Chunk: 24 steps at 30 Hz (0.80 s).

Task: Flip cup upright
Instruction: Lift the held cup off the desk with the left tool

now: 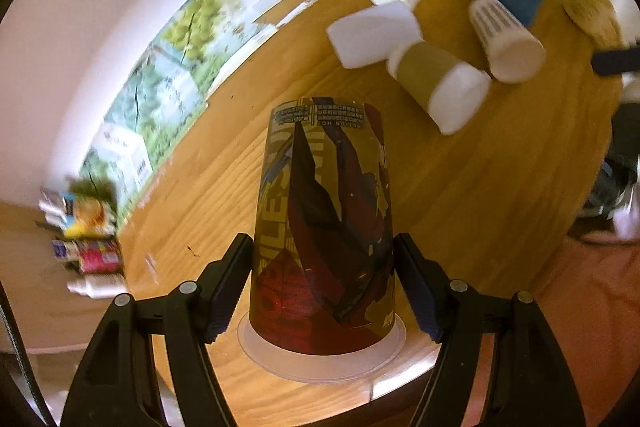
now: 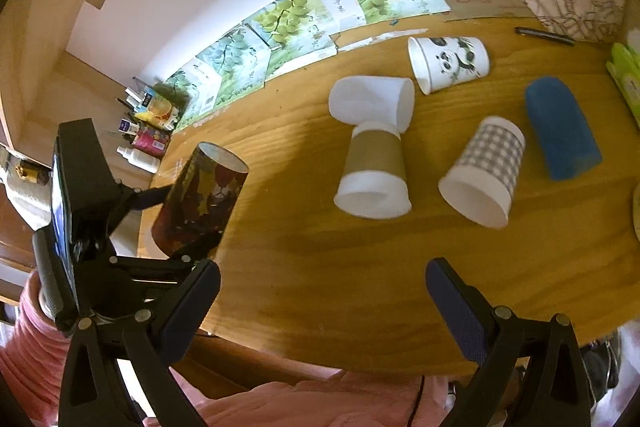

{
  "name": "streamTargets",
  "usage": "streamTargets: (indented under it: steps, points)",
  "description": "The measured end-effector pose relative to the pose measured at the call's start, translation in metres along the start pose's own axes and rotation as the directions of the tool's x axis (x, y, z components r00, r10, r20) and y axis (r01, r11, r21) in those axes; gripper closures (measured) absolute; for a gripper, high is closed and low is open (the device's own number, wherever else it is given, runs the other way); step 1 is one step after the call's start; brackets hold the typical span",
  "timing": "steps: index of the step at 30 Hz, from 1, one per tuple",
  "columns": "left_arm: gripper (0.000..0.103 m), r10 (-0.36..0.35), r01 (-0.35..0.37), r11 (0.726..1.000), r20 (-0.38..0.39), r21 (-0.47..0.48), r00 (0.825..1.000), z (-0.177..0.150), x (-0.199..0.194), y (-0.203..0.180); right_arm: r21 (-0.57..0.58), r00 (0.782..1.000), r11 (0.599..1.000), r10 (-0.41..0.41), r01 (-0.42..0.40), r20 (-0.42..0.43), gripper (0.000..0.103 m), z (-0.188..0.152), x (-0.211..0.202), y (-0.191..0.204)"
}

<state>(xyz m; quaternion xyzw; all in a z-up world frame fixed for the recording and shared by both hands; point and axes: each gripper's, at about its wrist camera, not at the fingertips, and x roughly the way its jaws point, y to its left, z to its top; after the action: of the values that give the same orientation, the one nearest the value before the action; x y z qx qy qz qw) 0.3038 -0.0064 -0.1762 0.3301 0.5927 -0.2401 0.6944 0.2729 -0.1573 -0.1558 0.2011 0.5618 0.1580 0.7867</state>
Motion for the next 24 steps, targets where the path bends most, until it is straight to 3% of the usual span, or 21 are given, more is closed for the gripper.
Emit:
streamTargets:
  steps: [4, 12, 13, 19, 24]
  points:
    - [0.028, 0.011, -0.015, 0.989, 0.023, 0.144, 1.0, -0.013, -0.006, -0.018, 0.002, 0.999, 0.999, -0.033, 0.033, 0.025, 0.0, -0.025, -0.009, 0.001]
    - [0.028, -0.018, -0.014, 0.914, 0.075, 0.405, 0.997, -0.029, -0.016, -0.063, 0.021, 0.994, 0.996, -0.082, 0.081, 0.068, 0.0, -0.075, -0.022, -0.005]
    - [0.028, 0.017, -0.055, 0.912, 0.097, 0.407, 0.995, -0.029, -0.017, -0.067, 0.02, 0.993, 0.996, -0.091, 0.09, 0.074, 0.0, -0.08, -0.024, -0.006]
    - [0.028, -0.01, -0.063, 0.83, 0.127, 0.554, 0.992, -0.029, -0.021, -0.098, 0.0, 0.984, 0.992, -0.129, 0.129, 0.121, 0.0, -0.109, -0.034, -0.019]
    - [0.028, -0.02, -0.087, 0.739, 0.152, 0.668, 0.988, -0.024, -0.019, -0.114, -0.014, 0.975, 0.986, -0.161, 0.165, 0.151, 0.0, -0.126, -0.041, -0.029]
